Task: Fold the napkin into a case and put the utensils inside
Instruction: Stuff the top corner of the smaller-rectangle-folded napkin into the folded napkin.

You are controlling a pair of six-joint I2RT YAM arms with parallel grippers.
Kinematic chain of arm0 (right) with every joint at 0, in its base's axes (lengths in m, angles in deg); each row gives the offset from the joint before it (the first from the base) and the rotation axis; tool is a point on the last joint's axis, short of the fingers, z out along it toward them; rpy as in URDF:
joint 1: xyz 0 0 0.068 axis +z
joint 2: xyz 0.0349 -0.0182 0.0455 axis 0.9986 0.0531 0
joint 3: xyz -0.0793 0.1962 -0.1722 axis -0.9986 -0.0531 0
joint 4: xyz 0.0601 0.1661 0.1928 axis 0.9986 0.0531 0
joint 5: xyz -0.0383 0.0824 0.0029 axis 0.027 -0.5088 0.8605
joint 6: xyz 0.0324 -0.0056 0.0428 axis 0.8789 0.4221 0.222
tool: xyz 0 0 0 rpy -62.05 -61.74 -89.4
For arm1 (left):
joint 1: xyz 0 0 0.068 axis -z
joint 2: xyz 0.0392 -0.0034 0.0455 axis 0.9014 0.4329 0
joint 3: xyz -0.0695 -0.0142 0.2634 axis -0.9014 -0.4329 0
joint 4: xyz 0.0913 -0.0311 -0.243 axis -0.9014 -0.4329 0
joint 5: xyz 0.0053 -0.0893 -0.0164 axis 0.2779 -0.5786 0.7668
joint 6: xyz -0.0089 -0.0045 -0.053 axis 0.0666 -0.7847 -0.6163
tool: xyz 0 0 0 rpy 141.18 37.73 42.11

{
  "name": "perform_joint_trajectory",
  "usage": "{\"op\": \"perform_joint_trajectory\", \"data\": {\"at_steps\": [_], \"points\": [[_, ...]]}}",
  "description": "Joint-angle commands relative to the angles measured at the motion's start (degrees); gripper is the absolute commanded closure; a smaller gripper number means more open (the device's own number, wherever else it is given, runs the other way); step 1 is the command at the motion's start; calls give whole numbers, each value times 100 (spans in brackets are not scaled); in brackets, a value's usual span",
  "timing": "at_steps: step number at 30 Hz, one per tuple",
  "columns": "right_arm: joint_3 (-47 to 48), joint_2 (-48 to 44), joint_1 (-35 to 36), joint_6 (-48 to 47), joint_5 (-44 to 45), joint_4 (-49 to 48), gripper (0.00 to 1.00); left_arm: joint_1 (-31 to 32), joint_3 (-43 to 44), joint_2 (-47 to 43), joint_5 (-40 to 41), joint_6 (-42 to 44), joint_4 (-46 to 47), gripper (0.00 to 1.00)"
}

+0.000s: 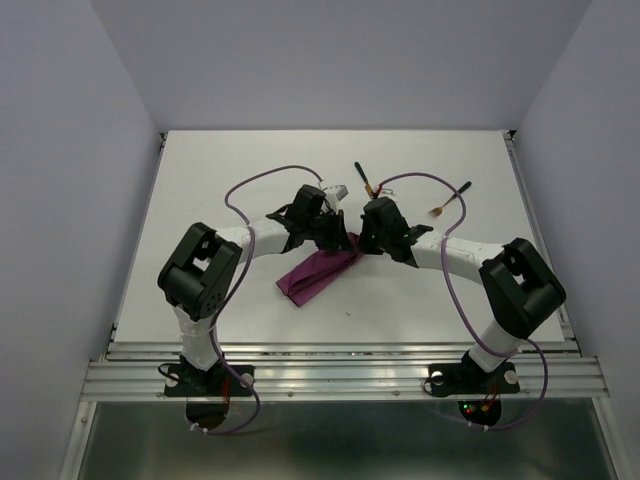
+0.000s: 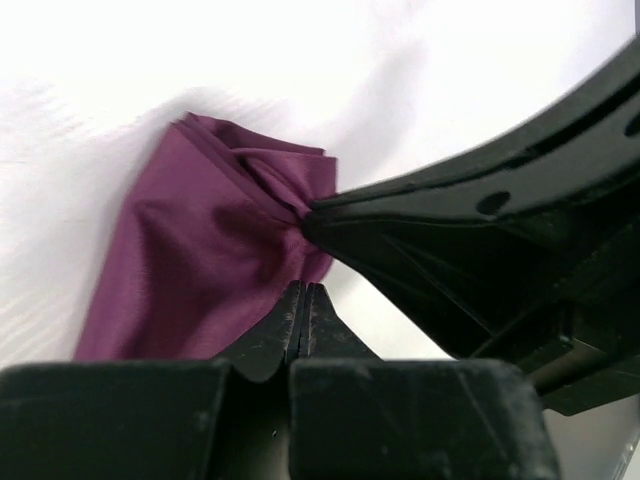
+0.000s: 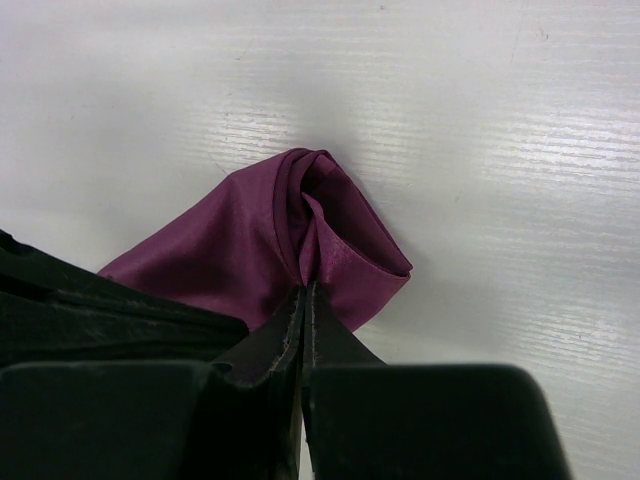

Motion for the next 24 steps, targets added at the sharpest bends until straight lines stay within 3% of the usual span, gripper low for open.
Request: {"op": "perform_joint_trajectory", "data": {"at_steps": [1,18,24], "points": [[10,-149,10,60,112,-252,99,-173,214,-199,128,-27,148,100],[89,-87,10,60,68,-234,99,-200,821,540,770,-432,307,100],[98,-87,10,52,68,-234,99,-191,873,707,656,-388,289,100]]}}
